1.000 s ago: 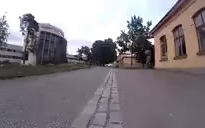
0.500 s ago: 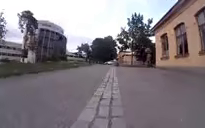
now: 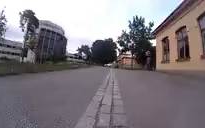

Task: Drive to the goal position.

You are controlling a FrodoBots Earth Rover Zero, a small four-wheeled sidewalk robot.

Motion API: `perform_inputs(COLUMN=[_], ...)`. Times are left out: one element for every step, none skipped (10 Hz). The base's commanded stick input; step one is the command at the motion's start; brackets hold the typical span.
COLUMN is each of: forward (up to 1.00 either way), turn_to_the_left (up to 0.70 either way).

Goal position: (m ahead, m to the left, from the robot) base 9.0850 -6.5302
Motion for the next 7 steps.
perform_inputs(forward=[0.45,0.45,0.45,0.45,0.45,0.45,0.45], turn_to_the_left=[0.0,0.0,0.0,0.0,0.0,0.0,0.0])
